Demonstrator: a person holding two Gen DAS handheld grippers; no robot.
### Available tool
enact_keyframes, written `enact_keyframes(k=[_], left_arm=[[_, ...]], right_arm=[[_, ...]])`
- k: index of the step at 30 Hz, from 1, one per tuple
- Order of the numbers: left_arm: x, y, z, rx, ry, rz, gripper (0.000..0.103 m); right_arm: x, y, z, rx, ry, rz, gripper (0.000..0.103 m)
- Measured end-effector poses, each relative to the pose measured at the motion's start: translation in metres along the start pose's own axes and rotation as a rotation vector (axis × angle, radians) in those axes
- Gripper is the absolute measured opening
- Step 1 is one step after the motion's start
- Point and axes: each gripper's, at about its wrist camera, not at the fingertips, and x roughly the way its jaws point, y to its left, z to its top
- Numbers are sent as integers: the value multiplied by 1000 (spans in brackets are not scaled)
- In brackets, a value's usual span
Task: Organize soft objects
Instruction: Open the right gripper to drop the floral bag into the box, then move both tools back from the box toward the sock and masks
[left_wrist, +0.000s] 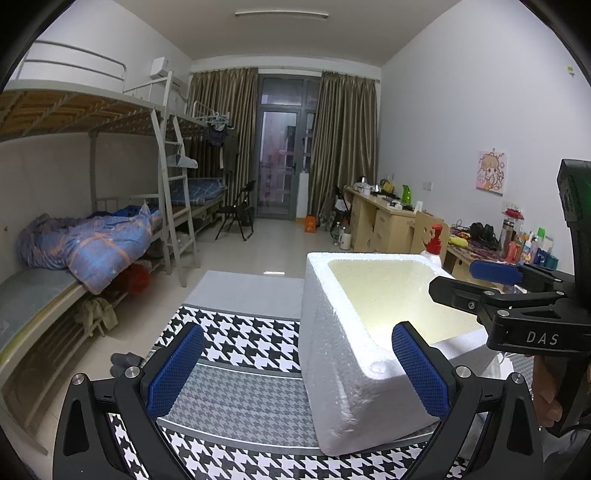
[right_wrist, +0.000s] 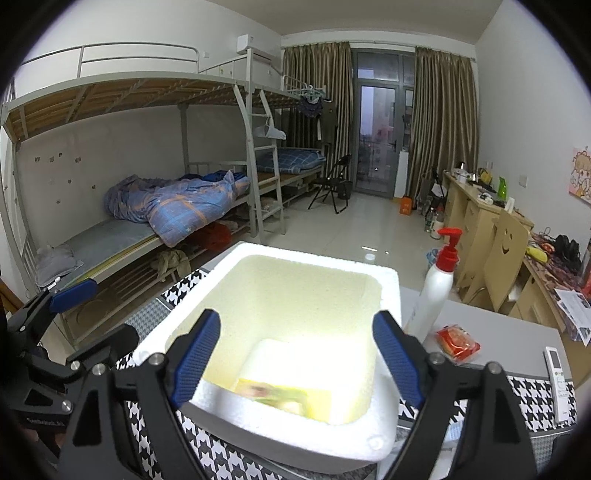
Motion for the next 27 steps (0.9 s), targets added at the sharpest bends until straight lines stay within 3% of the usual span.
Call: enact_keyframes(k=[27], left_arm=[[-18, -43, -7, 82, -9, -105, 102]], right_arm=[[-48, -21, -19, 44, -74, -57, 88]])
